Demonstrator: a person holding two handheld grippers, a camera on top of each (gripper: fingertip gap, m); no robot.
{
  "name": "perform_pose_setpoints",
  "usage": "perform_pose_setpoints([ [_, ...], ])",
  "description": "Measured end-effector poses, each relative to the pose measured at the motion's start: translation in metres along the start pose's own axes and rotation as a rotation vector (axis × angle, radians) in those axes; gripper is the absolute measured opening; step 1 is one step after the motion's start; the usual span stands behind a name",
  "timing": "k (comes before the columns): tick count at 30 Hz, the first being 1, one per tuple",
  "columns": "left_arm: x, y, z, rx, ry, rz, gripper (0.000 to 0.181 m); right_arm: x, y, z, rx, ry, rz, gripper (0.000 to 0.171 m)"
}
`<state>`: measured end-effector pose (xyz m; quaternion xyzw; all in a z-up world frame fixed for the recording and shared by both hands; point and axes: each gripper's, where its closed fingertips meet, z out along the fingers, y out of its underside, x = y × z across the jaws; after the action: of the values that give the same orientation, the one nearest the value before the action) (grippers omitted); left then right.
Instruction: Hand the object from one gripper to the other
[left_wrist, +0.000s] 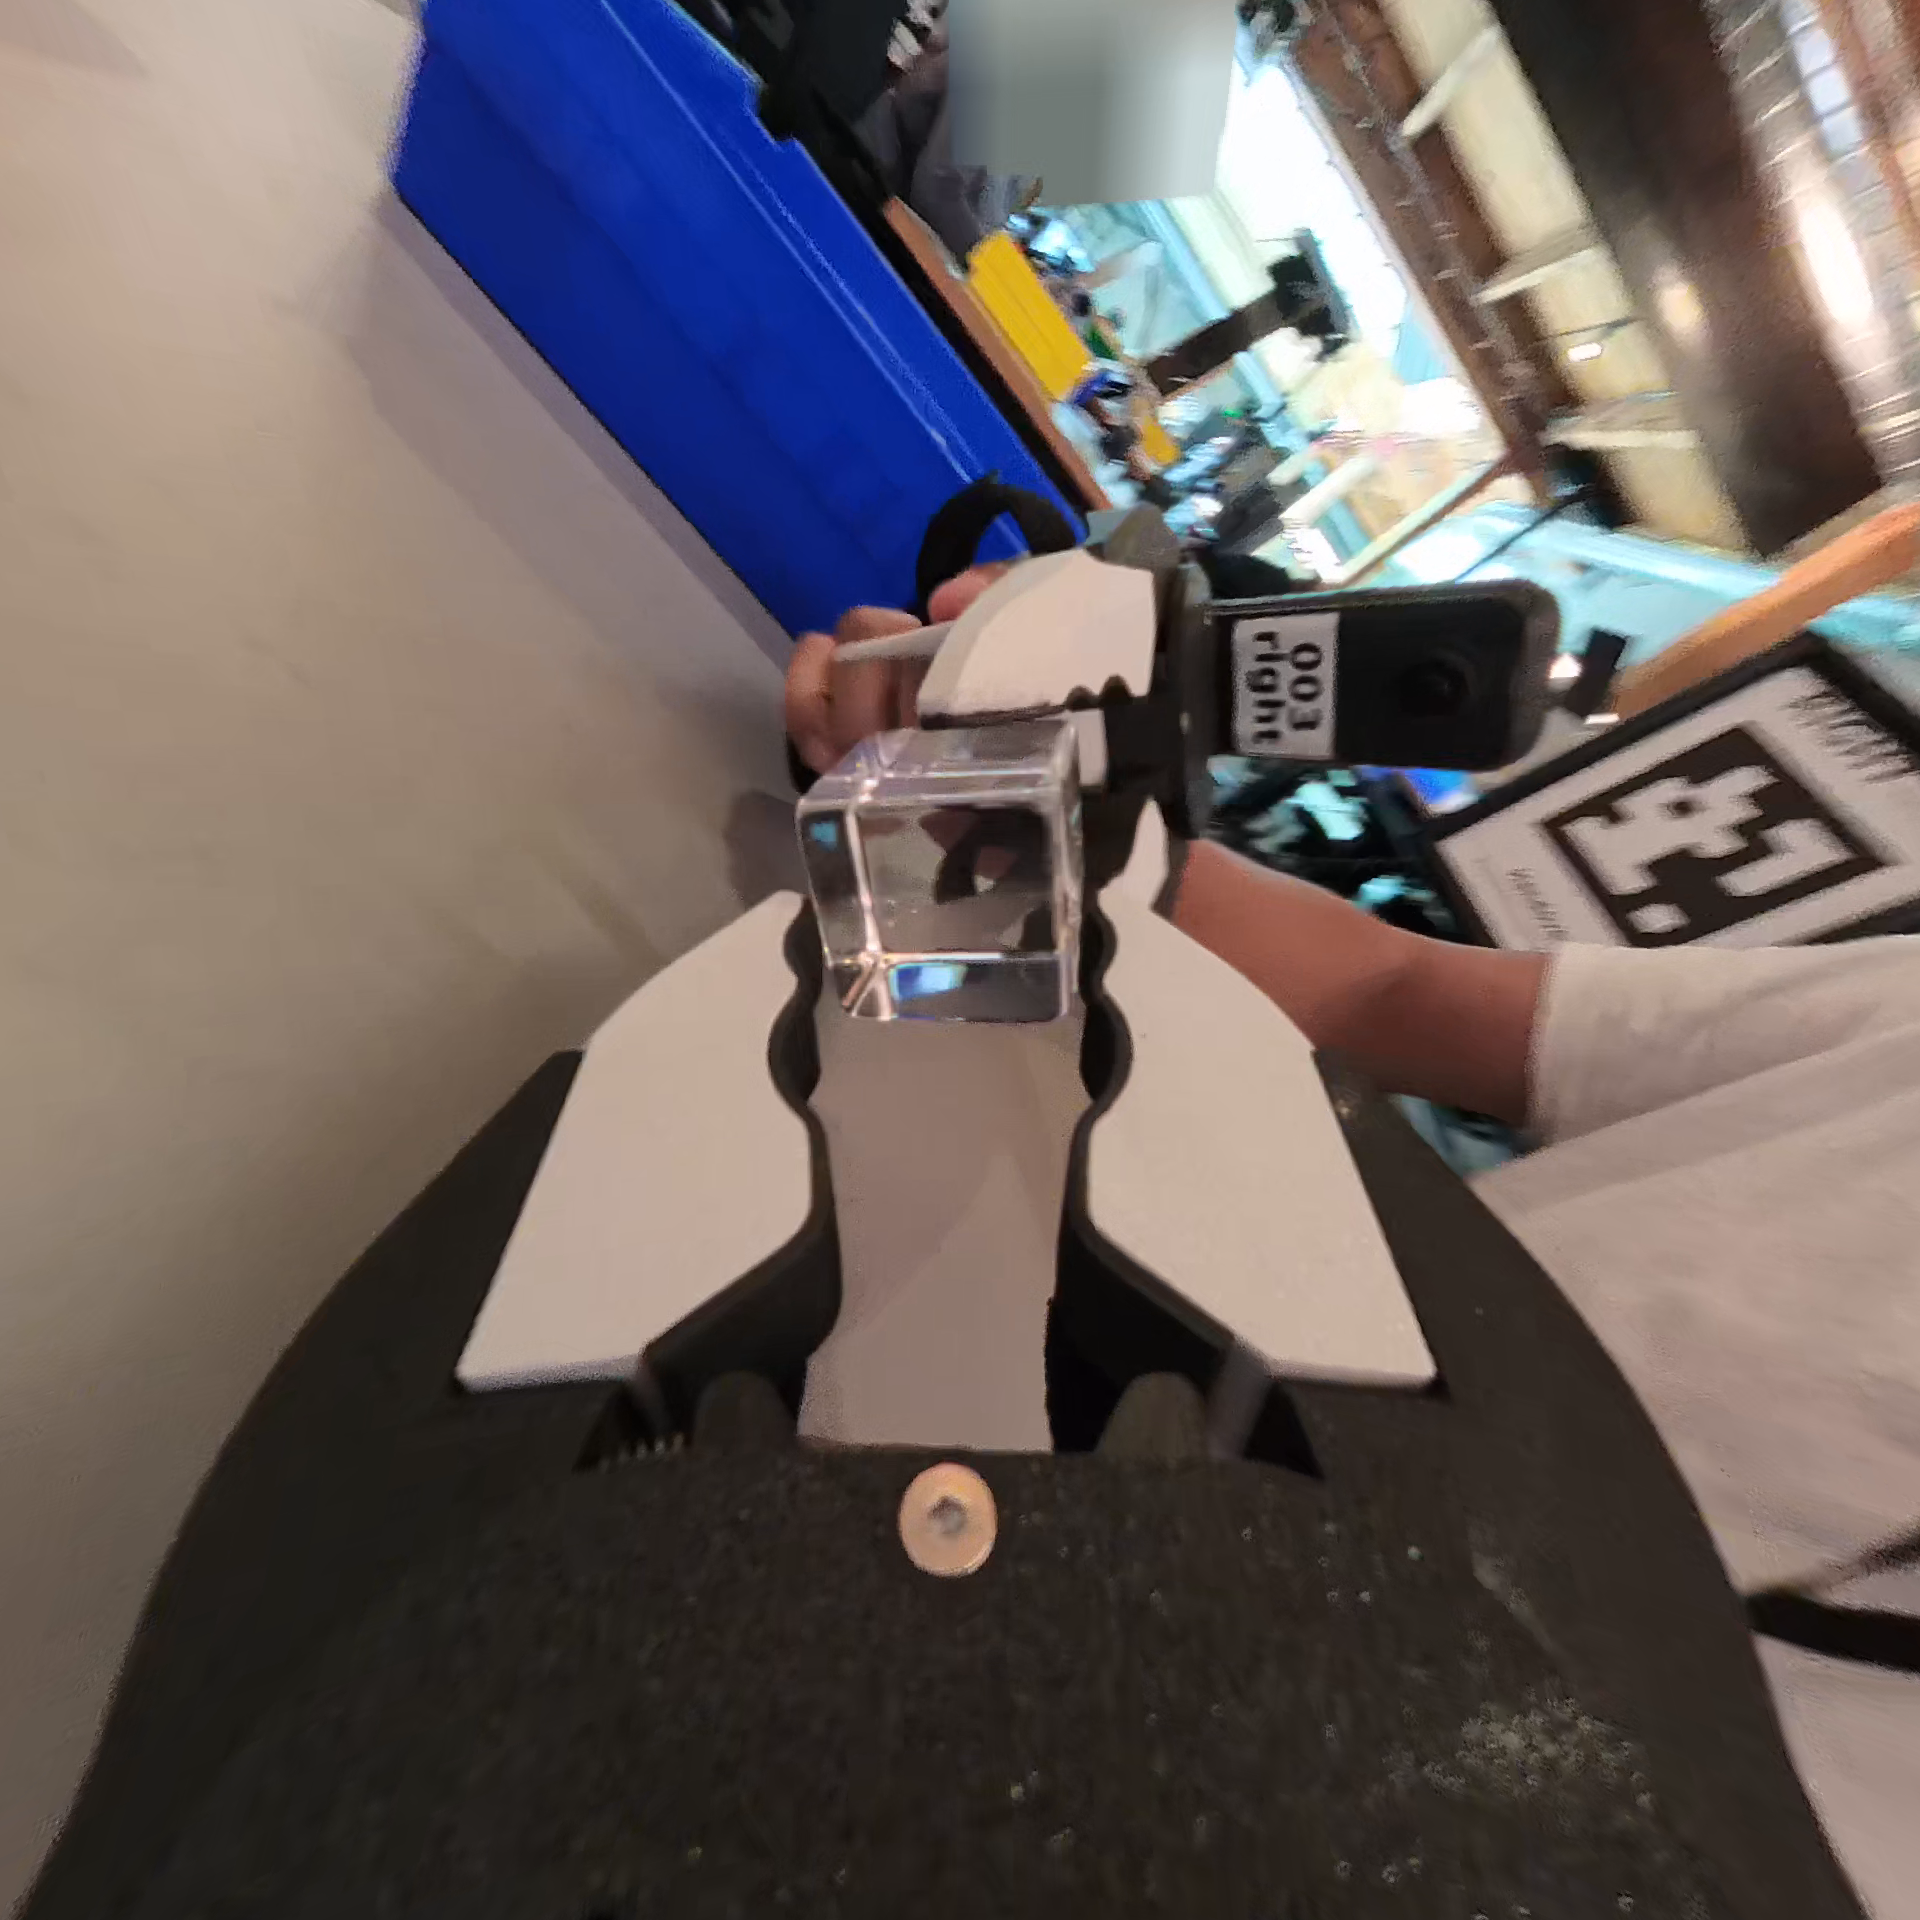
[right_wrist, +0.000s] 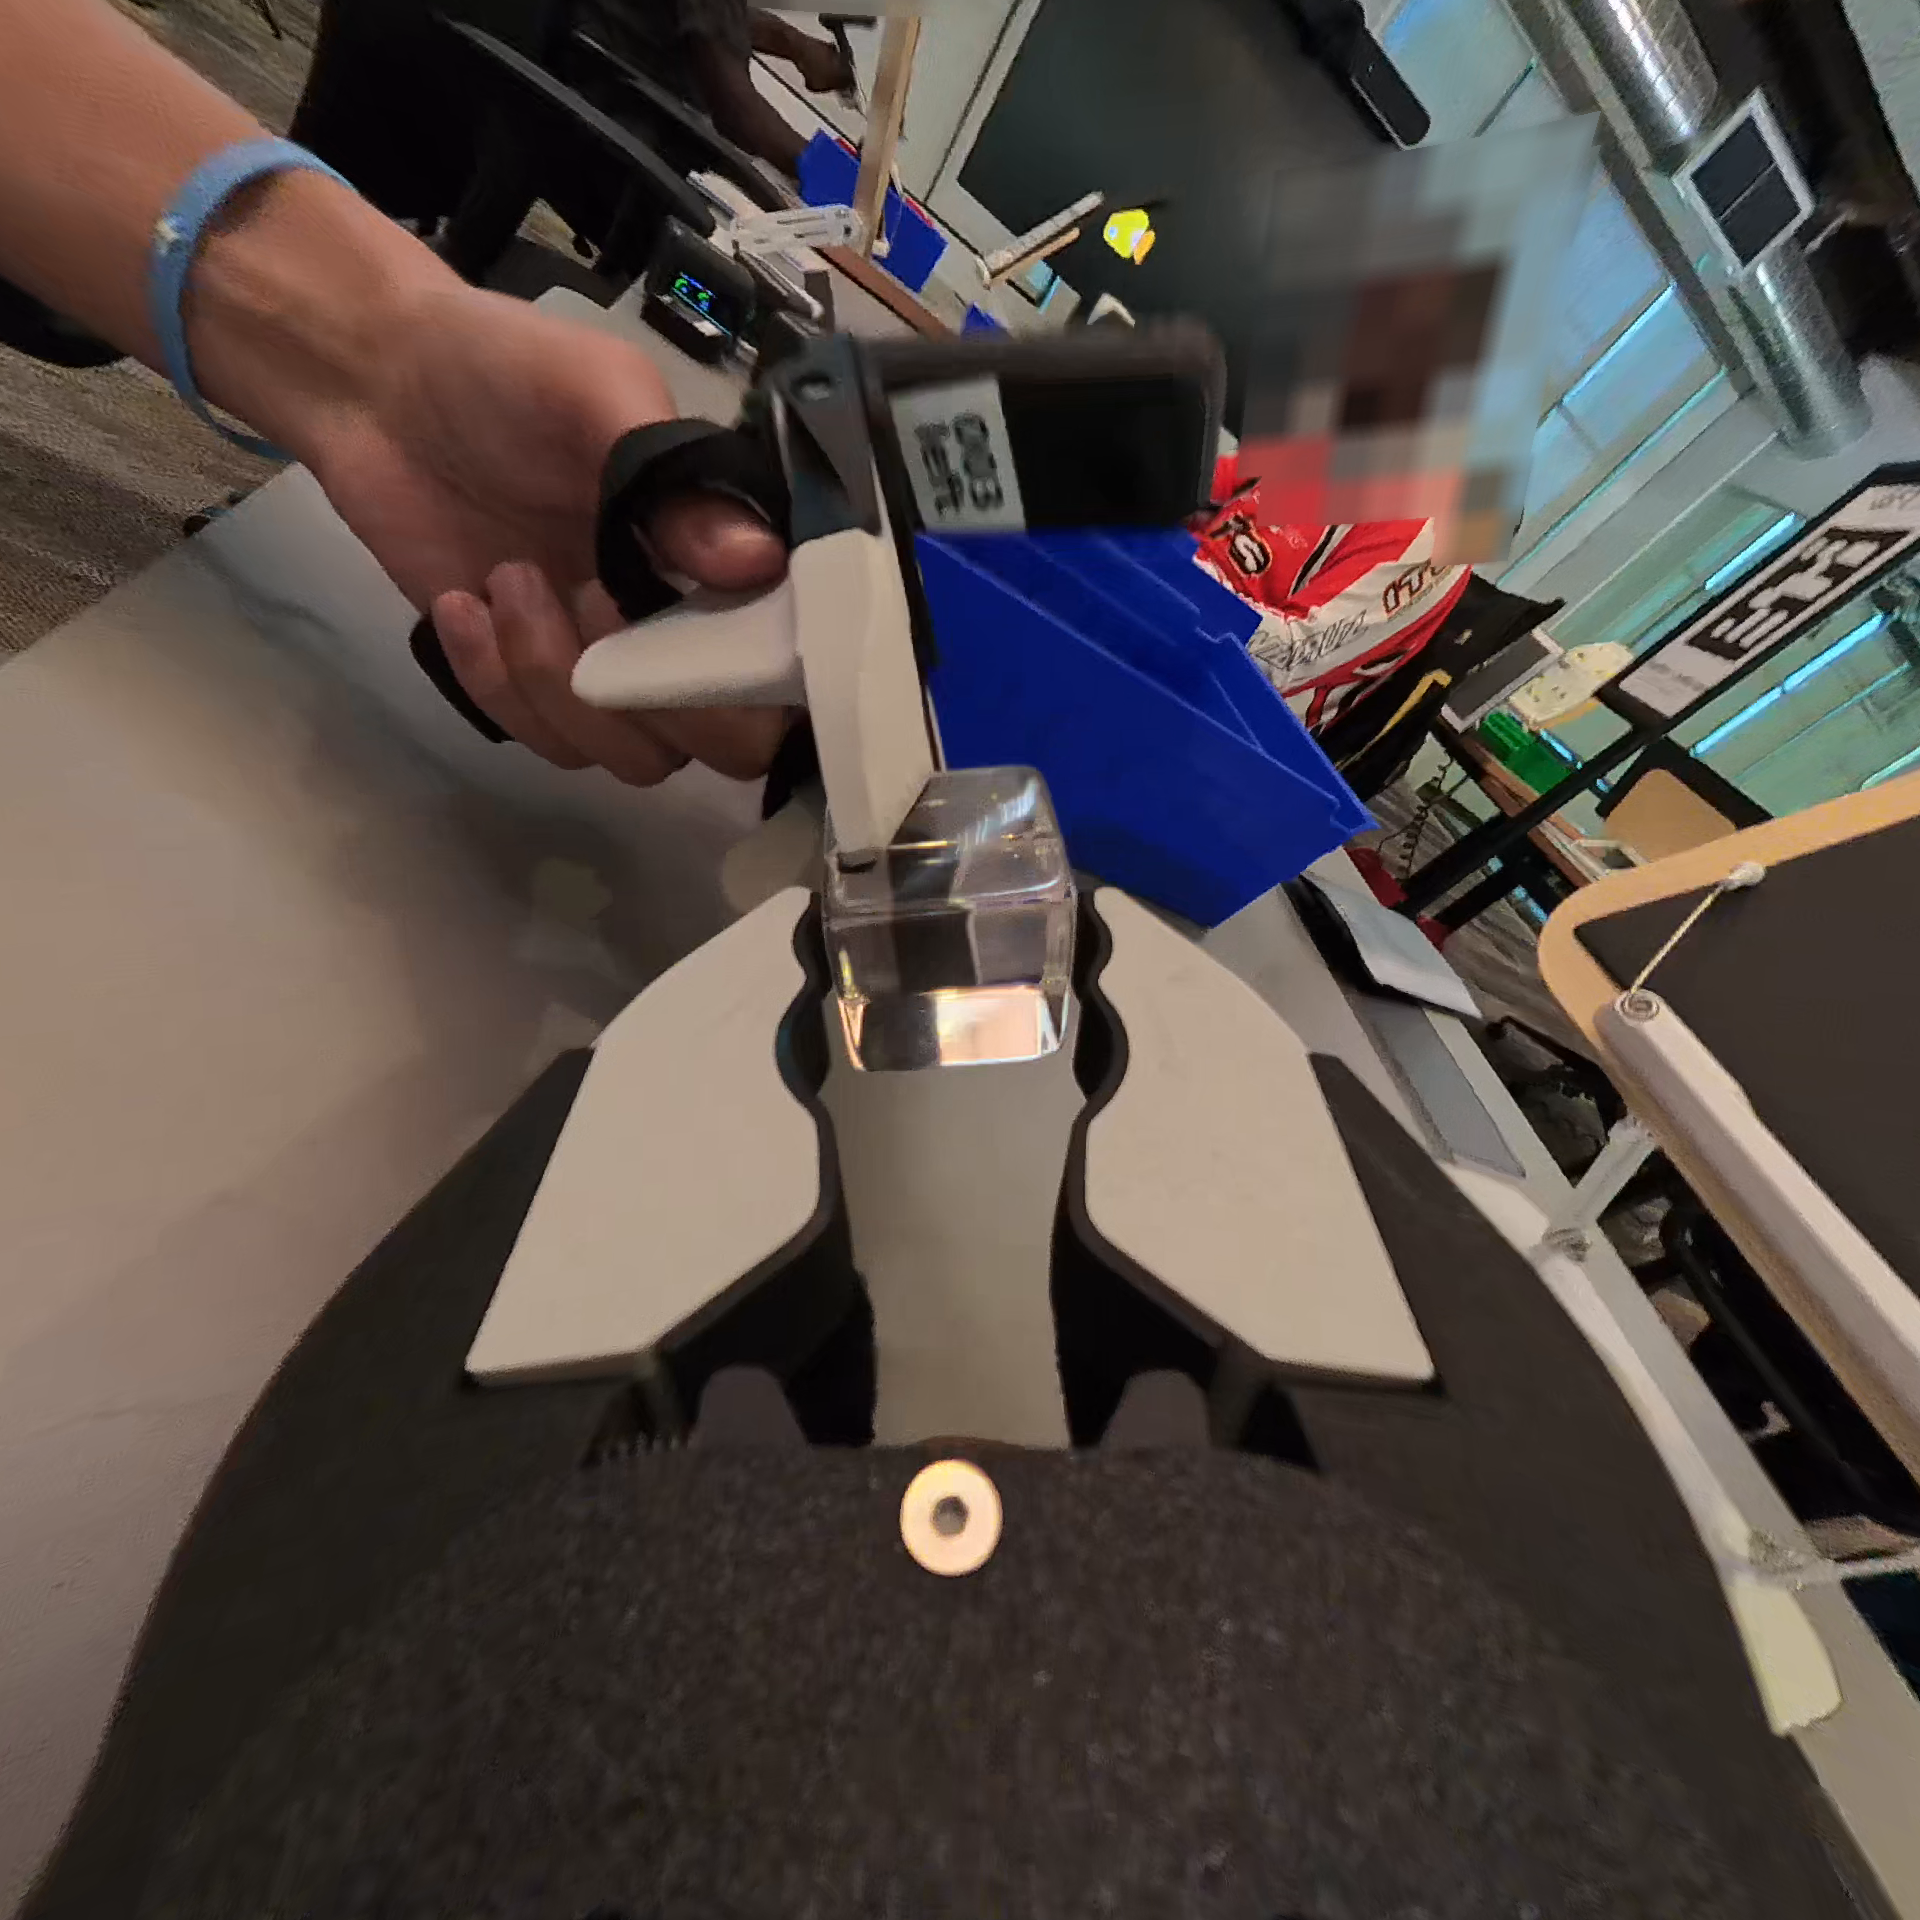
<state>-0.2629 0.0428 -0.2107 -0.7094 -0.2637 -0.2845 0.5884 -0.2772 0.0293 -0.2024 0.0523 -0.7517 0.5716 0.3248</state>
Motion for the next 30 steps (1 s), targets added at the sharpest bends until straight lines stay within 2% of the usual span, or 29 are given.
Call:
perform_pose_setpoints([
  [4, -0.023, -0.019, -0.019, 0.080, -0.312, 0.255, 0.050, 0.012, 0.021, -0.004, -0.073, 0.046, 0.055, 0.044],
  [7, -0.042, -0.025, -0.036, 0.066, -0.505, 0.355, 0.049, 0.032, 0.027, -0.014, -0.093, 0.119, 0.141, 0.045],
  [14, -0.059, -0.024, -0.044, 0.023, -0.630, 0.413, 0.049, 0.106, 0.000, -0.066, -0.100, 0.327, 0.424, 0.044],
  [18, -0.061, -0.022, -0.041, 0.001, -0.636, 0.423, 0.049, 0.159, -0.024, -0.131, -0.209, 0.522, 0.485, 0.045],
  [21, -0.060, -0.020, -0.036, -0.022, -0.638, 0.453, 0.049, 0.182, -0.033, -0.185, -0.334, 0.627, 0.530, 0.044],
  [26, -0.057, -0.016, -0.019, -0.071, -0.627, 0.512, 0.049, 0.160, 0.033, -0.271, -0.787, 0.673, 0.781, 0.044],
  [30, -0.049, -0.015, -0.001, -0.099, -0.595, 0.550, 0.049, 0.112, 0.088, -0.292, -1.020, 0.545, 0.989, 0.044],
])
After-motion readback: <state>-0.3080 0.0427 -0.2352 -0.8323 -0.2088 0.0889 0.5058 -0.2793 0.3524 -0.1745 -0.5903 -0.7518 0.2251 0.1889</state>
